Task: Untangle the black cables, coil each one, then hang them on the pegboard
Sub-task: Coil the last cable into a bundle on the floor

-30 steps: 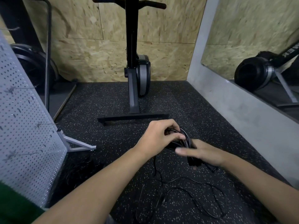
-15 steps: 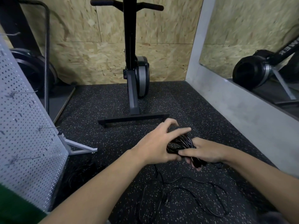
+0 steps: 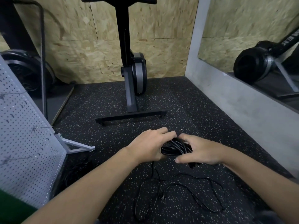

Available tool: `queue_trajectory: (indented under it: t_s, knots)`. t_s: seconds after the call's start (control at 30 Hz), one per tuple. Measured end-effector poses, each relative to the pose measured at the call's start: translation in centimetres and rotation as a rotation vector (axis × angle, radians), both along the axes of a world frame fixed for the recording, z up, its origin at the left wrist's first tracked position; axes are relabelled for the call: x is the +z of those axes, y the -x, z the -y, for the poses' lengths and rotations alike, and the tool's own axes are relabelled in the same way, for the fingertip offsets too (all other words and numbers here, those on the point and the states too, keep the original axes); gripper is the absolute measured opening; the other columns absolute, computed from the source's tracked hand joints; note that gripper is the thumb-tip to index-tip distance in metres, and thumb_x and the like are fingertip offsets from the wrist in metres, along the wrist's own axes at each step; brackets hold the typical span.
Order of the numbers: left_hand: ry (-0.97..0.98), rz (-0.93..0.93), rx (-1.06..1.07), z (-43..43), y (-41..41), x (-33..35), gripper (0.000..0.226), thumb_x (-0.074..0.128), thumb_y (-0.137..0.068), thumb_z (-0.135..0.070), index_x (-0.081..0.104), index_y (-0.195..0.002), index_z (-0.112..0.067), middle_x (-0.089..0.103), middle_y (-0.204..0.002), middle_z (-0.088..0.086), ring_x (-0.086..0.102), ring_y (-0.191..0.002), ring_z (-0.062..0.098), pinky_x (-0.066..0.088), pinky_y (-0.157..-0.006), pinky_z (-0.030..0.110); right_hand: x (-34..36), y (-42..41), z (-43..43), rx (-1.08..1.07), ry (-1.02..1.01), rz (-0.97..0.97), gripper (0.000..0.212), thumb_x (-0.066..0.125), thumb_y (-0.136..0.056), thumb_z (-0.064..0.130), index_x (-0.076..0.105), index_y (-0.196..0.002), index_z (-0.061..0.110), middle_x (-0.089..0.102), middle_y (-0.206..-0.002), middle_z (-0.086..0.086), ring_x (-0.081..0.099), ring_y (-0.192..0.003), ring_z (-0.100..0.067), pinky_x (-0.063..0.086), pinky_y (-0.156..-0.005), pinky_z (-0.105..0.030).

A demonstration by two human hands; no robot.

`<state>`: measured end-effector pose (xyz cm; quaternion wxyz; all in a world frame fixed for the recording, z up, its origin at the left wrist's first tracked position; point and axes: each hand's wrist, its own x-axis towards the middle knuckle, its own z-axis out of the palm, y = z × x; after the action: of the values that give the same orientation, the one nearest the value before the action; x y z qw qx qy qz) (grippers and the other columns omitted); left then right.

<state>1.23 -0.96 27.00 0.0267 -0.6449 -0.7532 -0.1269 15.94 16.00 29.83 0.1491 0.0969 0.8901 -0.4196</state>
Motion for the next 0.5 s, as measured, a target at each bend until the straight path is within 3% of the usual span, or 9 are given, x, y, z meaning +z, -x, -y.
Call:
queue_trajectory:
  t_s: [0.07, 0.13, 0.2, 0.3, 0.4, 0.5]
  knots:
    - [0.049, 0.015, 0.023, -0.6, -0.4, 0.1, 0.042, 0.075, -0.088, -0.031, 0.052, -0.124, -0.027, 0.052, -0.100, -0.007, 0.055, -0.078, 0.016, 0.044, -0.070, 0.031, -0.3, -0.5, -0.1, -0.012, -0.163, -0.025, 0.045, 0.078, -0.088, 0.038, 0.051, -0.123, 0.029, 0.072, -0.099, 0.001, 0.071, -0.081, -0.013, 0.058, -0.073, -0.035]
    - [0.100, 0.033, 0.040, -1.2, -1.0, 0.0, 0.036, 0.075, -0.087, -0.027, 0.051, -0.114, -0.026, 0.057, -0.097, -0.003, 0.059, -0.080, 0.020, 0.045, -0.070, 0.032, -0.5, -0.9, 0.3, 0.016, -0.326, -0.029, 0.034, 0.072, -0.090, 0.040, 0.052, -0.116, 0.030, 0.069, -0.096, 0.002, 0.069, -0.080, -0.017, 0.057, -0.073, -0.039]
    - [0.144, 0.066, 0.066, -1.6, -1.2, -0.1, 0.030, 0.073, -0.086, -0.022, 0.047, -0.100, -0.025, 0.061, -0.089, -0.002, 0.061, -0.077, 0.022, 0.047, -0.065, 0.034, -0.7, -1.2, 1.0, 0.044, -0.554, -0.044, 0.032, 0.063, -0.095, 0.042, 0.049, -0.121, 0.029, 0.064, -0.104, 0.006, 0.065, -0.084, -0.015, 0.056, -0.076, -0.038]
    - [0.209, 0.270, 0.106, -1.7, -0.8, 0.1, 0.017, 0.071, -0.085, -0.019, 0.055, -0.090, -0.020, 0.065, -0.078, -0.002, 0.064, -0.068, 0.019, 0.052, -0.058, 0.037, -1.0, -1.4, 1.6, 0.127, -0.838, -0.177, 0.036, 0.049, -0.103, 0.043, 0.040, -0.133, 0.026, 0.064, -0.117, 0.007, 0.068, -0.095, -0.019, 0.053, -0.077, -0.039]
    - [0.242, 0.457, 0.104, -1.4, -0.3, 0.4, 0.008, 0.070, -0.085, -0.020, 0.063, -0.084, -0.018, 0.070, -0.075, 0.004, 0.065, -0.062, 0.021, 0.053, -0.052, 0.039, -1.2, -1.3, 2.0, 0.189, -0.932, -0.230, 0.030, 0.041, -0.107, 0.044, 0.039, -0.127, 0.022, 0.063, -0.113, 0.004, 0.069, -0.093, -0.021, 0.044, -0.067, -0.036]
    - [0.242, 0.509, 0.103, -1.0, -0.2, -0.2, 0.011, 0.074, -0.084, -0.019, 0.064, -0.088, -0.019, 0.070, -0.079, 0.004, 0.065, -0.065, 0.021, 0.053, -0.055, 0.038, -1.4, -1.0, 2.2, 0.215, -0.938, -0.191, 0.029, 0.041, -0.109, 0.044, 0.042, -0.123, 0.018, 0.063, -0.112, 0.001, 0.068, -0.094, -0.022, 0.041, -0.069, -0.033]
